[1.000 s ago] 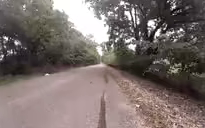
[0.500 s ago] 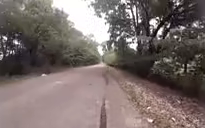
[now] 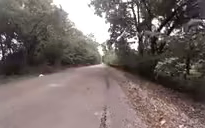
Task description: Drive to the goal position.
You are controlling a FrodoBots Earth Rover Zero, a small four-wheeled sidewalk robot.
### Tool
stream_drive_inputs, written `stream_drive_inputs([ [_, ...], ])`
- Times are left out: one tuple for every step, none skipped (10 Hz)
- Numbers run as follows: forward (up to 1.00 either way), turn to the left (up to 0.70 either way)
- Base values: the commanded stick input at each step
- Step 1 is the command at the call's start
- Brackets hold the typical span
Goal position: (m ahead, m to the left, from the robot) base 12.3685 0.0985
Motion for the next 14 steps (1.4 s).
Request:
stream_drive_inputs([
  [0.70, 0.00],
  [0.70, 0.00],
  [0.70, 0.00],
  [0.70, 0.00],
  [0.70, 0.00],
  [0.70, 0.00],
  [0.70, 0.00],
  [0.70, 0.00],
  [0.70, 0.00],
  [0.70, 0.00],
  [0.70, 0.00],
  [0.70, 0.00],
  [0.70, 0.00],
  [0.70, 0.00],
])
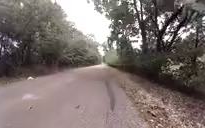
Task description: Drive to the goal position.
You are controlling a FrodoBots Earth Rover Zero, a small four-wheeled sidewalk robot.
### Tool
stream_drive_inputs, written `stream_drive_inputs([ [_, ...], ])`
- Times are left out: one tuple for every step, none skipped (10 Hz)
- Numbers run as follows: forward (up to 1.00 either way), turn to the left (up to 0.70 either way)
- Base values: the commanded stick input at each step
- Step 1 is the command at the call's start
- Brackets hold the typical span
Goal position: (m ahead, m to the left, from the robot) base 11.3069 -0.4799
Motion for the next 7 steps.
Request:
stream_drive_inputs([
  [0.70, 0.00],
  [0.70, 0.00],
  [0.70, 0.00],
  [0.70, 0.00],
  [0.70, 0.00],
  [0.70, 0.00],
  [0.70, 0.00],
])
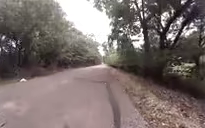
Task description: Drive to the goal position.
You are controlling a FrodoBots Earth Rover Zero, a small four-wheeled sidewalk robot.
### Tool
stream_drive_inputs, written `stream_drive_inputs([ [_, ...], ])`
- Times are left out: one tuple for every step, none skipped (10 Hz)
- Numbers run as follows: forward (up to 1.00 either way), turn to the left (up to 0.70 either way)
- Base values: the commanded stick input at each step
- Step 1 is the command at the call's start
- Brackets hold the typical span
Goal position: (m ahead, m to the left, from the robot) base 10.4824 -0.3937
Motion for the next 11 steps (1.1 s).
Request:
stream_drive_inputs([
  [0.70, 0.00],
  [0.70, 0.00],
  [0.70, 0.00],
  [0.70, 0.00],
  [0.70, 0.00],
  [0.70, 0.00],
  [0.70, 0.00],
  [0.70, 0.00],
  [0.70, 0.00],
  [0.70, 0.00],
  [0.70, 0.00],
])
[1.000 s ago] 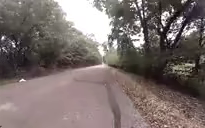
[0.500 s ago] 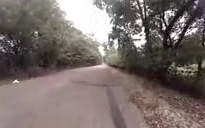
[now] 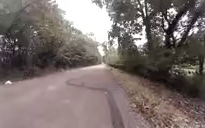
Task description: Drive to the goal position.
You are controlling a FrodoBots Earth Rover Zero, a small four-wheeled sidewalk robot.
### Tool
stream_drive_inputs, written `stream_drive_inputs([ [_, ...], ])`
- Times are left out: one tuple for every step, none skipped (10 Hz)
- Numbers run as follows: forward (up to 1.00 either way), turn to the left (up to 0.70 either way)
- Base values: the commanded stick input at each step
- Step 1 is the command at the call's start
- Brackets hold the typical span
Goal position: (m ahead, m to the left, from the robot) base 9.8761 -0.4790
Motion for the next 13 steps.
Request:
stream_drive_inputs([
  [0.70, 0.00],
  [0.70, 0.00],
  [0.70, 0.00],
  [0.70, 0.00],
  [0.70, 0.00],
  [0.70, 0.00],
  [0.70, 0.00],
  [0.70, 0.00],
  [0.70, 0.00],
  [0.70, 0.00],
  [0.70, 0.00],
  [0.70, 0.00],
  [0.70, 0.00],
])
